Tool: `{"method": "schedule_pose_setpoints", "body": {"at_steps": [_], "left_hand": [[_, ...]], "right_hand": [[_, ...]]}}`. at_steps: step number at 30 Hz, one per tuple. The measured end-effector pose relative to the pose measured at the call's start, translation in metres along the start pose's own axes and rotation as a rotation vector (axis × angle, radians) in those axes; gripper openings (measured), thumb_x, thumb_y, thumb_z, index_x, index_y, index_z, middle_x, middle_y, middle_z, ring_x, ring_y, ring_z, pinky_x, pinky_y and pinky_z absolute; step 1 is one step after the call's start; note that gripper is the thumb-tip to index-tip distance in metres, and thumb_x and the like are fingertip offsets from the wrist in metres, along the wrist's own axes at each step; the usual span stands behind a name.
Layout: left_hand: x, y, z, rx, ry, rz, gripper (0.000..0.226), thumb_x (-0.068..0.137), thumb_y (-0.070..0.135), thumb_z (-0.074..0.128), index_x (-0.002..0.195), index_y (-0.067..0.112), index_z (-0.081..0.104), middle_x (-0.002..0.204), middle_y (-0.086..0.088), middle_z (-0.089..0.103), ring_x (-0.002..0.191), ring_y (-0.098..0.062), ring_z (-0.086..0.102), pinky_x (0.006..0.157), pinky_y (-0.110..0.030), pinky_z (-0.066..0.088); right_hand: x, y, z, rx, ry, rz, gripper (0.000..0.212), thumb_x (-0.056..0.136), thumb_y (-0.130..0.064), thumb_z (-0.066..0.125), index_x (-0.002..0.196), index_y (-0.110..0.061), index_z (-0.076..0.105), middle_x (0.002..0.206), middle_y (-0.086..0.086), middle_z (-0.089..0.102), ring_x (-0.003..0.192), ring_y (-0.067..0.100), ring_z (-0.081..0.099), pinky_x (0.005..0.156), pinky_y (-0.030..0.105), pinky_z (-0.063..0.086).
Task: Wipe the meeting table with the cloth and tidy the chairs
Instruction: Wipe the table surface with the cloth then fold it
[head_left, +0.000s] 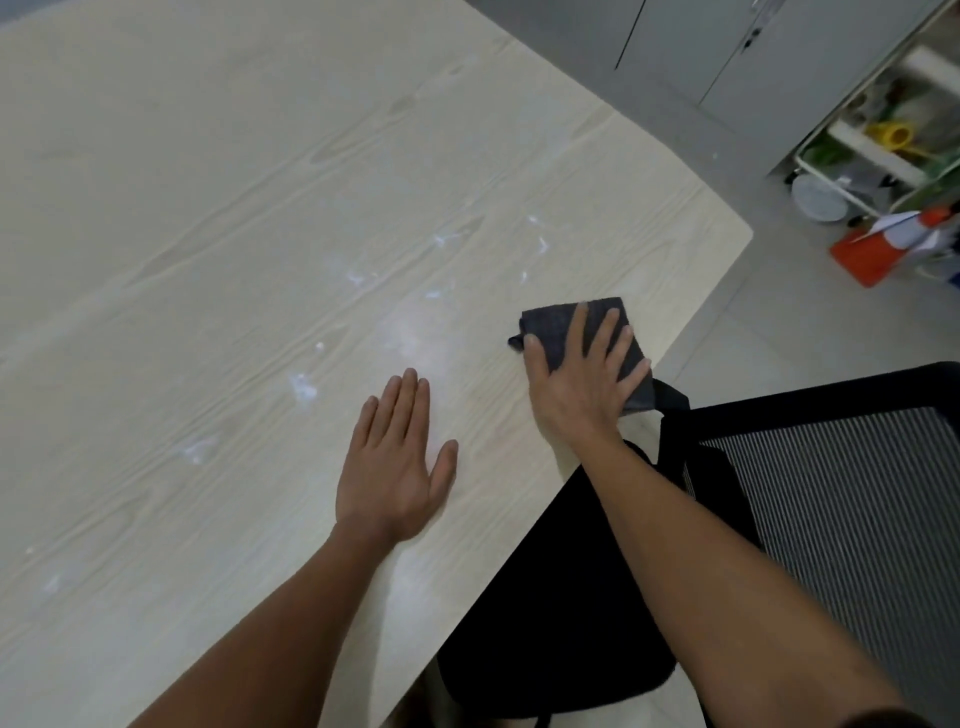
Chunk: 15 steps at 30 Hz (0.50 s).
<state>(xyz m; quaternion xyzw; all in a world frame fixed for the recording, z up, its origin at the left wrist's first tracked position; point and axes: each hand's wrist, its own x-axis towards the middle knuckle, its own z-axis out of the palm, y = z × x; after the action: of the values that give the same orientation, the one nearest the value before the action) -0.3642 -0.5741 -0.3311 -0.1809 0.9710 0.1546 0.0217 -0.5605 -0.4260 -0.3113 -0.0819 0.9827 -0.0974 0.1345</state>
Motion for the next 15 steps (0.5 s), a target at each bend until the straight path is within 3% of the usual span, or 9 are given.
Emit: {"method": "schedule_pose_setpoints", "body": {"at_steps": [5, 9, 12, 15], "left_hand": [[0.004, 0.000, 0.003, 0.015, -0.023, -0.013, 0.078, 0.106, 0.057, 0.020, 0.166, 0.012, -0.003, 0.175, -0.004, -0.009, 0.161, -0.016, -0.013, 0.132, -0.043, 0.002], [0.006, 0.000, 0.004, 0.035, -0.020, -0.012, 0.078, 0.106, 0.057, 0.022, 0.166, 0.011, 0.001, 0.176, -0.005, -0.005, 0.162, -0.017, -0.009, 0.132, -0.045, 0.005], [0.004, 0.002, 0.002, 0.057, -0.034, -0.019, 0.078, 0.106, 0.057, 0.021, 0.166, 0.011, 0.000, 0.175, -0.005, -0.006, 0.162, -0.017, -0.010, 0.132, -0.045, 0.005], [0.004, 0.004, 0.001, 0.051, -0.036, -0.018, 0.078, 0.106, 0.057, 0.021, 0.166, 0.011, 0.001, 0.176, -0.005, -0.005, 0.162, -0.017, -0.008, 0.132, -0.045, 0.005]], "right_hand": [[0.089, -0.041, -0.009, 0.009, 0.051, -0.034, 0.085, 0.099, -0.077, 0.000, 0.167, -0.029, -0.012, 0.176, 0.007, -0.016, 0.161, 0.031, -0.017, 0.122, 0.066, -0.016], [0.106, -0.062, -0.004, -0.038, 0.036, -0.250, 0.075, 0.104, -0.069, 0.002, 0.168, -0.031, -0.008, 0.177, 0.002, -0.011, 0.162, 0.027, -0.013, 0.126, 0.061, -0.014], [0.074, -0.038, 0.001, -0.082, 0.007, -0.543, 0.068, 0.107, -0.064, 0.011, 0.169, -0.035, 0.003, 0.178, -0.003, -0.004, 0.163, 0.023, -0.008, 0.128, 0.055, -0.012], [0.064, 0.000, -0.005, -0.096, 0.012, -0.486, 0.068, 0.108, -0.064, 0.011, 0.168, -0.035, 0.001, 0.177, -0.004, -0.006, 0.163, 0.021, -0.009, 0.128, 0.055, -0.012]]}}
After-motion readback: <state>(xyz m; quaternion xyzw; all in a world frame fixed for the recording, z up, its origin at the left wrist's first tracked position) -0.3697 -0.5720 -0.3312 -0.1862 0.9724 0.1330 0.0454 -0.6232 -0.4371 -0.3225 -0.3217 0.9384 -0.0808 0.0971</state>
